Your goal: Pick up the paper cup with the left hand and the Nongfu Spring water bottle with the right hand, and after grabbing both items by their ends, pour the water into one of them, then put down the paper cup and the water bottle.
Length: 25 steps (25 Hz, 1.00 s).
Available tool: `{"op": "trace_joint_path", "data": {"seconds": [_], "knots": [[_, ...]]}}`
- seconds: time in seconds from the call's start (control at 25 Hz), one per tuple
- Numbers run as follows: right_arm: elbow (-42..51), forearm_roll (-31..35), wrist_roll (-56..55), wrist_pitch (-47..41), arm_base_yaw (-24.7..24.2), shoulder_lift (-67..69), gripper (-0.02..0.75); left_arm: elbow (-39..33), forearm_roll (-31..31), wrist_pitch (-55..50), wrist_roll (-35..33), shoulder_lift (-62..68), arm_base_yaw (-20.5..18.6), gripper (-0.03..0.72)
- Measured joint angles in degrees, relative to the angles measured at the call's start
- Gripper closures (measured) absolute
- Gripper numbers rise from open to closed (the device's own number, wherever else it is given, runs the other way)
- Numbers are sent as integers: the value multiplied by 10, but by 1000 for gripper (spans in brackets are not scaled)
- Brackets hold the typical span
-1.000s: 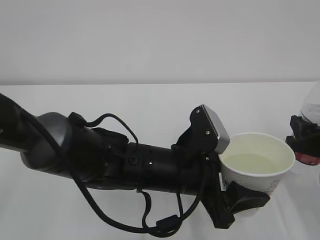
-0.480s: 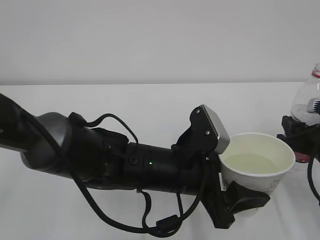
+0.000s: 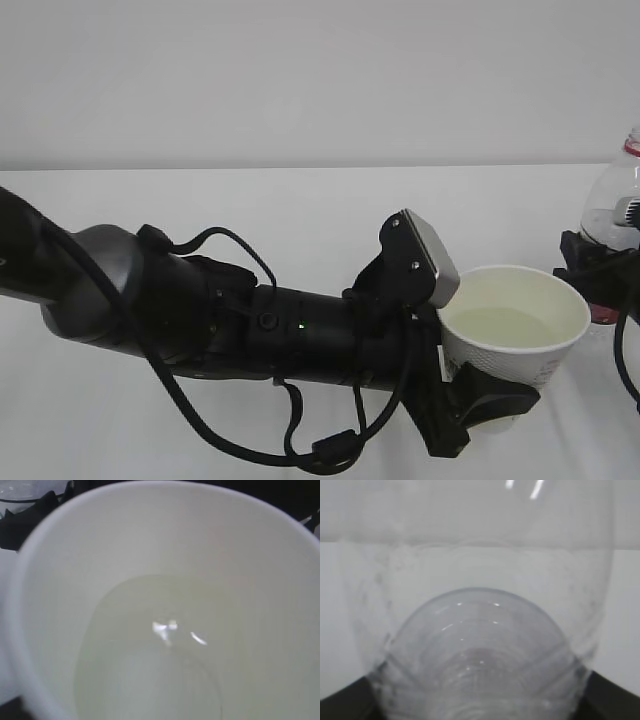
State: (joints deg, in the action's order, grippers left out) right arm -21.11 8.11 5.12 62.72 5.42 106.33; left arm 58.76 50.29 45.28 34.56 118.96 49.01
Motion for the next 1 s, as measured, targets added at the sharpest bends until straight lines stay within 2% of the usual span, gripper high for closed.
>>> {"op": "trace_joint_path", "data": {"seconds": [0.2,0.44,0.68,1.0], "knots": [[0,0,0,0,0,0,235,0,0,0,0,0,0,185],[0,0,0,4,0,0,174,0,0,0,0,0,0,185],[0,2,0,8,0,0,166,0,0,0,0,0,0,185],[1,4,-6,12,0,0,80,0,0,0,0,0,0,185]]}}
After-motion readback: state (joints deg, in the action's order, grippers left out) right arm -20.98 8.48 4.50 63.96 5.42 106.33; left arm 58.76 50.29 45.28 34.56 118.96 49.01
